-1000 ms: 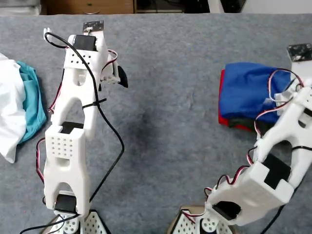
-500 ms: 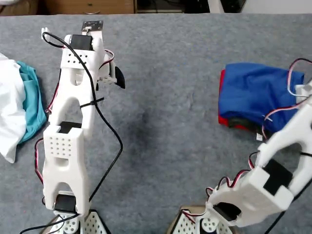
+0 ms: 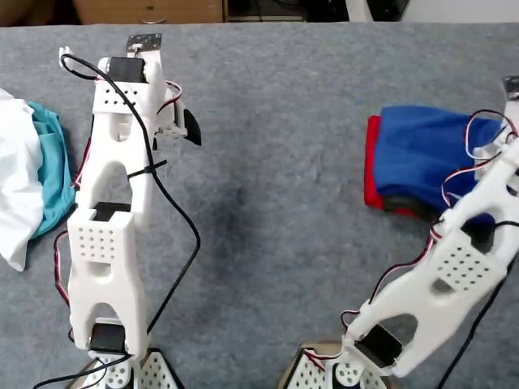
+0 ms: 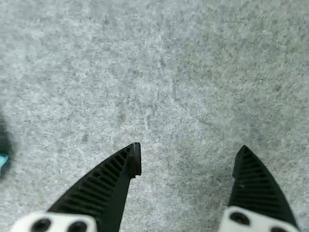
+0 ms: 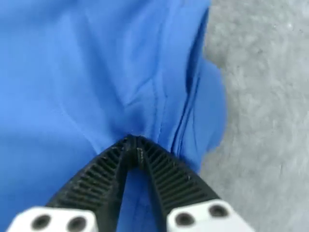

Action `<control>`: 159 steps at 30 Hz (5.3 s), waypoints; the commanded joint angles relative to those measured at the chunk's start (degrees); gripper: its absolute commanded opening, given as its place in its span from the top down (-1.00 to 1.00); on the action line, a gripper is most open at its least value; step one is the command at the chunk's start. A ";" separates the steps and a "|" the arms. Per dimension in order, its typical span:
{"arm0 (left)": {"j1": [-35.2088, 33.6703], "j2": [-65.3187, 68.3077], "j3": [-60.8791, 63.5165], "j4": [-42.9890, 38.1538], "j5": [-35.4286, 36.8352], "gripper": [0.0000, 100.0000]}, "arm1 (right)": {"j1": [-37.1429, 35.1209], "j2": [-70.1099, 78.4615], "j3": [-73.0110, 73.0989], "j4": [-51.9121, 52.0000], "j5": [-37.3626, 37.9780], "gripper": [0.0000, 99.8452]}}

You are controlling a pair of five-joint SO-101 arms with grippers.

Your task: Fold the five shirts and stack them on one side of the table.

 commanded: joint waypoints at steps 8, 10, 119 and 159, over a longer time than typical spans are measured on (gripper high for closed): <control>-0.70 -1.45 -2.46 0.70 -0.70 0.39 | -1.80 3.47 -26.95 18.99 3.87 0.99; -0.79 -1.54 -2.37 0.70 -0.70 0.39 | -2.59 2.95 -35.38 23.47 3.87 0.99; 5.10 -68.26 46.59 -5.80 -3.52 0.96 | -25.27 -17.80 -33.36 32.18 -22.24 0.99; -8.26 -87.69 67.34 -21.98 -0.70 0.44 | -31.16 -17.71 -33.27 32.18 -21.89 0.99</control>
